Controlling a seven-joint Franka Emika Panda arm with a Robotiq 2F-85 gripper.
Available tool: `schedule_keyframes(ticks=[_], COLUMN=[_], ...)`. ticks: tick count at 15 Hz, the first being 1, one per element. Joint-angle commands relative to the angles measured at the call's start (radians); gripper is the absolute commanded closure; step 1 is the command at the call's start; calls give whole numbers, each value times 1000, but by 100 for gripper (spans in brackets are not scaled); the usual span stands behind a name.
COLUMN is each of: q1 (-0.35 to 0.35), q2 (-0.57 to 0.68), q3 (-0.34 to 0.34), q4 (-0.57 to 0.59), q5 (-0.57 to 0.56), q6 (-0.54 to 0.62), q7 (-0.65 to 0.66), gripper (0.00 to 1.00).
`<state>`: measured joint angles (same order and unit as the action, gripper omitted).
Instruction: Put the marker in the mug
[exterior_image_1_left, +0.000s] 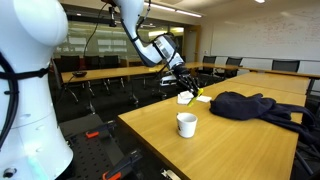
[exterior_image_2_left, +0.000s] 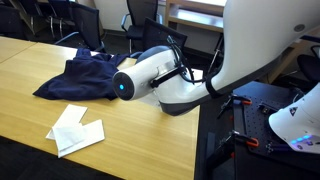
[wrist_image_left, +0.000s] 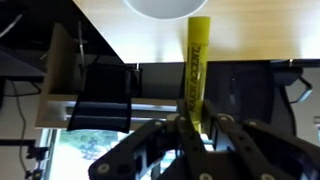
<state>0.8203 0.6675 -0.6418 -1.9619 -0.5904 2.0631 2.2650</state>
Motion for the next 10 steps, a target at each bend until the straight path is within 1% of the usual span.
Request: schedule_keyframes(ticks=[1, 3, 4, 7, 10], q1=[-76, -156, -200, -320, -404], q2=[-84, -84, -79, -48, -14], q3=[117, 216, 268, 393, 467], q4=[-21, 4, 18, 67, 127], q5=[-32, -14, -16, -36, -58], q6=[-220, -342, -370, -384, -386], q7=[177, 239, 247, 261, 256], gripper=[95, 95, 95, 95, 95])
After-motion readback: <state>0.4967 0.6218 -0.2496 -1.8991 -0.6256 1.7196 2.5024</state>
